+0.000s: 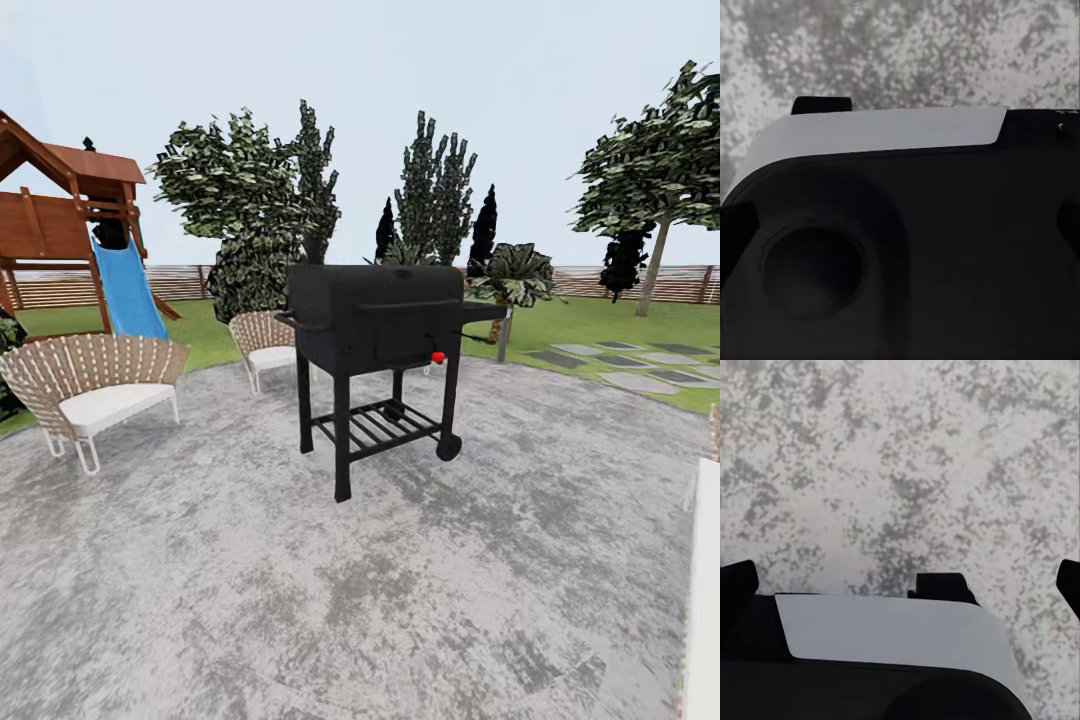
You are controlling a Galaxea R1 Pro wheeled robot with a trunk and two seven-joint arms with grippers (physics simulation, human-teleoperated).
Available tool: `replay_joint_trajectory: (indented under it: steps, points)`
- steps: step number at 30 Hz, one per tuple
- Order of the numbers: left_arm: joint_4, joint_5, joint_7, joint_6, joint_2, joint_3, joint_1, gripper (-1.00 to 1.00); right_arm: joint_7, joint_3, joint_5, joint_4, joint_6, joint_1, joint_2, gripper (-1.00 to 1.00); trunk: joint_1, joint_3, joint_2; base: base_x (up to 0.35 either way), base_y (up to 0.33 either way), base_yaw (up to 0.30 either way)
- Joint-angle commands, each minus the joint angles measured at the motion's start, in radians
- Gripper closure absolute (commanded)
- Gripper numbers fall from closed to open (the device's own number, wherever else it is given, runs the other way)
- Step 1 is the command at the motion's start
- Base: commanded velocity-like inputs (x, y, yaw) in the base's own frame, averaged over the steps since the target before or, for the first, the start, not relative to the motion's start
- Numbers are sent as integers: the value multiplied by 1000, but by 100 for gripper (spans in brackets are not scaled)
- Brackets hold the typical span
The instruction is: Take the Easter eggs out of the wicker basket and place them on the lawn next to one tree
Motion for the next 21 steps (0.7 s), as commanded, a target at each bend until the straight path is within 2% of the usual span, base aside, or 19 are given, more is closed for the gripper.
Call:
replay_joint_trajectory:
  steps: [1, 12, 21]
  points:
    - [-1, 4, -3, -1, 0, 0, 0, -100, 0, -2, 0, 1, -4, -1, 0, -100, 0, -1, 0, 276, 223, -11]
    - [-1, 4, -2, -1, 0, -1, 0, -100, 0, -2, 0, 1, -4, -1, 0, -100, 0, 0, 0, 281, 218, -11]
    - [-1, 4, -2, -1, 0, -1, 0, -100, 0, -2, 0, 1, -4, -1, 0, -100, 0, 8, 0, 285, 216, -139]
